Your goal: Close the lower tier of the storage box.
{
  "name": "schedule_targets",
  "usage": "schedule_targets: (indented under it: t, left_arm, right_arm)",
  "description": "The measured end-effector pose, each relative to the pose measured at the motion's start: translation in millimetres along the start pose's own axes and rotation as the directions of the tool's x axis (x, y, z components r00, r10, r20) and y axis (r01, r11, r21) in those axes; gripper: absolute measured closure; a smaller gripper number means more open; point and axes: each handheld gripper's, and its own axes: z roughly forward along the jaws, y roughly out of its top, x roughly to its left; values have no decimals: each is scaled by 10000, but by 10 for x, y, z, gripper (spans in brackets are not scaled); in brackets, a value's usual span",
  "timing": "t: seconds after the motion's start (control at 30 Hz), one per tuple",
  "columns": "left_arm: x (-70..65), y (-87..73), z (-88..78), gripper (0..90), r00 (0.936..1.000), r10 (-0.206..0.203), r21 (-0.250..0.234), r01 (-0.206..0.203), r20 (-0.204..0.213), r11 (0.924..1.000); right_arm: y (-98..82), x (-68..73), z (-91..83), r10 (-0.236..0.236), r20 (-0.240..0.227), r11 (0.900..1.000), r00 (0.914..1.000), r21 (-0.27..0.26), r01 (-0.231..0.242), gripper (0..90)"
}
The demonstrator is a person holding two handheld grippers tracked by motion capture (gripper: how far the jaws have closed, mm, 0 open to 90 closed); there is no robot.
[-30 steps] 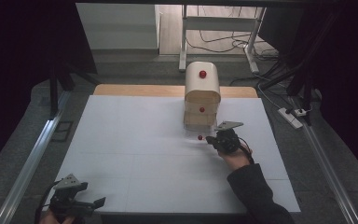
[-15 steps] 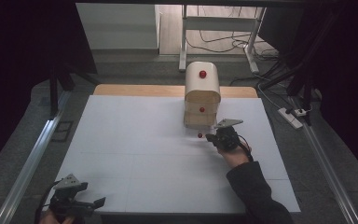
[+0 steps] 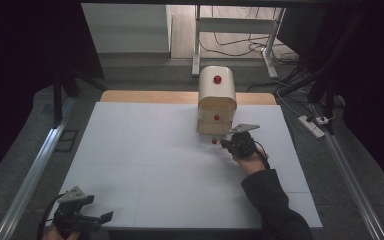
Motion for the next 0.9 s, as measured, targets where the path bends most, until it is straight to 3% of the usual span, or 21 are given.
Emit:
schedule_targets:
  t: [0.9]
  left_arm:
    - [1, 1, 2, 25, 10000, -4, 24, 4, -13, 10000]
  right_arm:
    - [116, -148, 149, 282, 199, 9994, 9994, -227, -277, 894]
